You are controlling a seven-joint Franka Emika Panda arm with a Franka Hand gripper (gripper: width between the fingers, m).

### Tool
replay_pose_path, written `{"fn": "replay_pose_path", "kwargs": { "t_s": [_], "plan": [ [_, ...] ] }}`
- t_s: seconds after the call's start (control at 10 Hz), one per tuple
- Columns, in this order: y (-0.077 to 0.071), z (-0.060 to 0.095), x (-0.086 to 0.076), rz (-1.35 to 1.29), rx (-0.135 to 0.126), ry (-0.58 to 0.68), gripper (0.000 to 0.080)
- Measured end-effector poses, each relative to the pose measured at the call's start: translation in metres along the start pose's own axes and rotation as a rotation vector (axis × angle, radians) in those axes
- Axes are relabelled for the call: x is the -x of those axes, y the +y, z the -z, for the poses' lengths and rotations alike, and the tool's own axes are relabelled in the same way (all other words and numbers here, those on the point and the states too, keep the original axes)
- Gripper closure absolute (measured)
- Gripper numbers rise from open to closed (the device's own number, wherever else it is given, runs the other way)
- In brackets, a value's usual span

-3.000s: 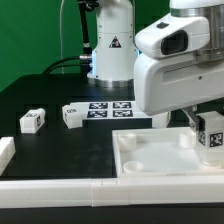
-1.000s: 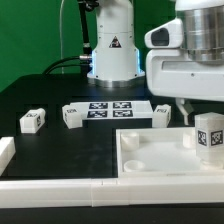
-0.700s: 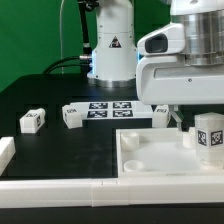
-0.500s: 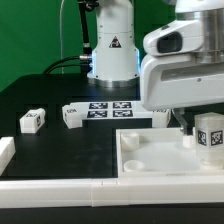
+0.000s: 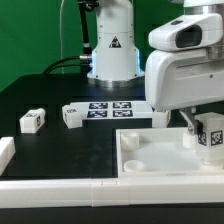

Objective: Assemble one leg

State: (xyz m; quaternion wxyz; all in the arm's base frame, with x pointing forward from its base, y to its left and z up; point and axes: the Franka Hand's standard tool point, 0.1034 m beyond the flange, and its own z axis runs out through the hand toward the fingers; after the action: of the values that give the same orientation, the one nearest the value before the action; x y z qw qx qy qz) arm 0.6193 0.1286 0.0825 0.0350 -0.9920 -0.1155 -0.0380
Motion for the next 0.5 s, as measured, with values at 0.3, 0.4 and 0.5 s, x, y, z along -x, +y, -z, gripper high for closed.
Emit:
{"fn": "replay_pose_path", "kwargs": {
  "t_s": [0.3,0.4,0.5],
  "plan": [
    [0.0054,0.0,0.0003,-0.006,0.005,0.0,0.0495],
    [0.0057,-0.0001,0.0004,-0.011,0.005,0.0,0.05],
    [0.0061,-0.0001,0.0004,-0.045,0.005,0.0,0.05]
  ]
}}
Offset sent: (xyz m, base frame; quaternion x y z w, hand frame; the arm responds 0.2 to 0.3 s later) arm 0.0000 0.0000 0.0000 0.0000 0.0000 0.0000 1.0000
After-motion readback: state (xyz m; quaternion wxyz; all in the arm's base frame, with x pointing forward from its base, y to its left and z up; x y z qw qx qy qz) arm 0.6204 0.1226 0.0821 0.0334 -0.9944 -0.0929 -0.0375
